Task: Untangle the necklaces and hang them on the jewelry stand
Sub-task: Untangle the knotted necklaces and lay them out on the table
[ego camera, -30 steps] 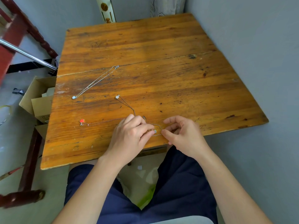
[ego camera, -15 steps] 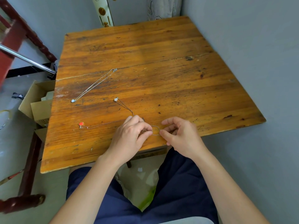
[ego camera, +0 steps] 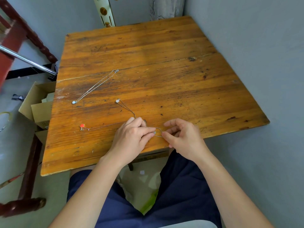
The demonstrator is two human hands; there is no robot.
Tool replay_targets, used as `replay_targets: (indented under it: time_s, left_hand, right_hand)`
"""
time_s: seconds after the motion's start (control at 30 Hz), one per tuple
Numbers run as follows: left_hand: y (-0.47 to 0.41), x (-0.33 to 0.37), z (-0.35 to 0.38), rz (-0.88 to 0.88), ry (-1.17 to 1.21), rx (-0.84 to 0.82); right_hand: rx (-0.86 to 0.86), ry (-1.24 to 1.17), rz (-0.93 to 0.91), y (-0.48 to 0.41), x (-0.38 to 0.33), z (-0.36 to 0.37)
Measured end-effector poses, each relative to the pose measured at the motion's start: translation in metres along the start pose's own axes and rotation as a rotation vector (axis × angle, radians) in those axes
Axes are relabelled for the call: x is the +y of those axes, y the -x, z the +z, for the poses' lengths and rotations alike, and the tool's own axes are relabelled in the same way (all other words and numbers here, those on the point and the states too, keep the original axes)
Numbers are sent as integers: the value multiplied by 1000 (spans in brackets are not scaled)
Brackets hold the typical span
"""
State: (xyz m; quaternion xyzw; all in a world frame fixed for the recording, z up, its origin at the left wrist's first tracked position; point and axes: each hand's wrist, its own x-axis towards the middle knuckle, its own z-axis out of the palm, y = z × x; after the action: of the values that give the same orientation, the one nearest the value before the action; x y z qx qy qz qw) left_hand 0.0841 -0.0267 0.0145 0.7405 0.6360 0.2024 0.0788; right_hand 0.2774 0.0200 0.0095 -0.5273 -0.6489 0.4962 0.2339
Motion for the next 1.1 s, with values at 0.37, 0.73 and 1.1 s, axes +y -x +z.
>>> replay_targets:
  time_s: [0.37,0.73,1.1]
  left_hand:
    - [-5,8,-19,-428,630,103]
    - [50,-10,-34,-826,1231,522]
    - [69,-12,-26,-564,492,262]
  right_hand:
    - [72,121,-103,-3,2,7]
    - [136,357,-219,-37,-4,0]
    - [246,435,-338,-40,-3,10]
